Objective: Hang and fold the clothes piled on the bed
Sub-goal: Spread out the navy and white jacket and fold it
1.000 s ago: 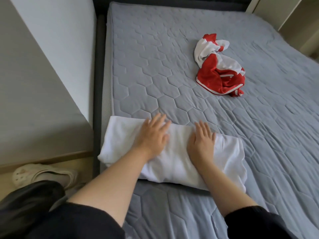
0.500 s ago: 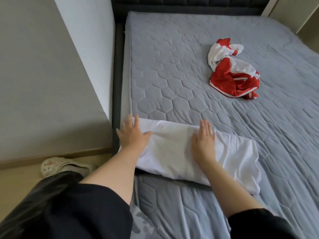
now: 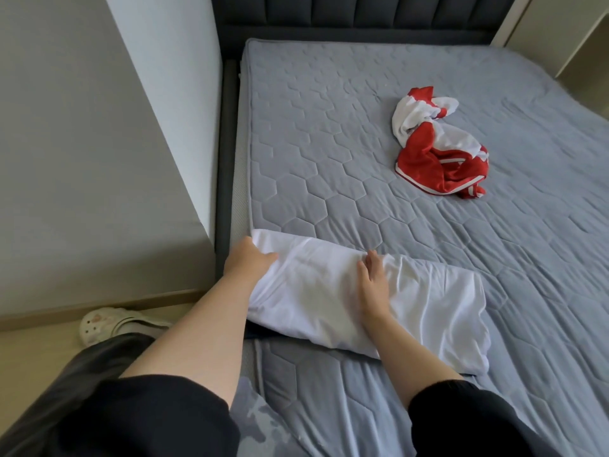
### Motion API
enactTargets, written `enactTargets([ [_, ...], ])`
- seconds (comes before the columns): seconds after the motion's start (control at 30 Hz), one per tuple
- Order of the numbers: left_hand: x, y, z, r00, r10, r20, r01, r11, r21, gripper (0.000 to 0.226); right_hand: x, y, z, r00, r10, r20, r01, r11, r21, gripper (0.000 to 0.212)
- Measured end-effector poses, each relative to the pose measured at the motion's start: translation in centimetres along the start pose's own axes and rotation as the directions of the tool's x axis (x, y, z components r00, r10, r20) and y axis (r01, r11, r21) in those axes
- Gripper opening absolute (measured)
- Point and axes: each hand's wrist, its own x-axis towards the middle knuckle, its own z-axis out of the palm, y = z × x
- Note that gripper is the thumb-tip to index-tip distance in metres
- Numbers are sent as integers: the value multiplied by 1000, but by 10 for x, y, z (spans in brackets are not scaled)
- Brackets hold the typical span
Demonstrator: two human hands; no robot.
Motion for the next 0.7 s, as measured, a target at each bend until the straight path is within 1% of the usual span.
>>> enactTargets([
  [0.1,-1,-4,-2,993,-69,100,70,998,-3,65,1,-1,1,1000,1,2,-1,1000,0,50],
  [0.17,-4,-8,-2,982,-106,155,105,994,13,74,1,0,1,1000,-4,1,4,1000,0,50],
  [0.23,-7,-11,0,974,-114,197,104,993,58,84,0,1,2,1000,-14,-3,14,1000,-9,50],
  [0.3,-9,-13,1,966,-113,231,99,993,71,89,0,3,4,1000,-20,-12,19,999,-28,50],
  [0.43,-5,-12,-8,941,-135,311,150,988,-25,89,1,5,5,1000,-26,-16,25,998,-56,49],
  [0.5,-3,-12,-10,926,-136,352,186,976,-111,84,2,6,5,1000,-23,-17,22,998,-64,48],
  [0.57,-4,-11,-11,893,-132,430,251,940,-233,71,4,6,4,1000,-7,-25,5,999,-53,47],
  [0.63,-6,-9,-10,871,-118,477,284,913,-293,63,8,-1,1,998,39,-56,-37,999,35,44],
  [0.7,-6,-8,-10,878,-98,468,267,913,-310,60,14,-14,-1,992,94,-89,-77,981,176,42],
])
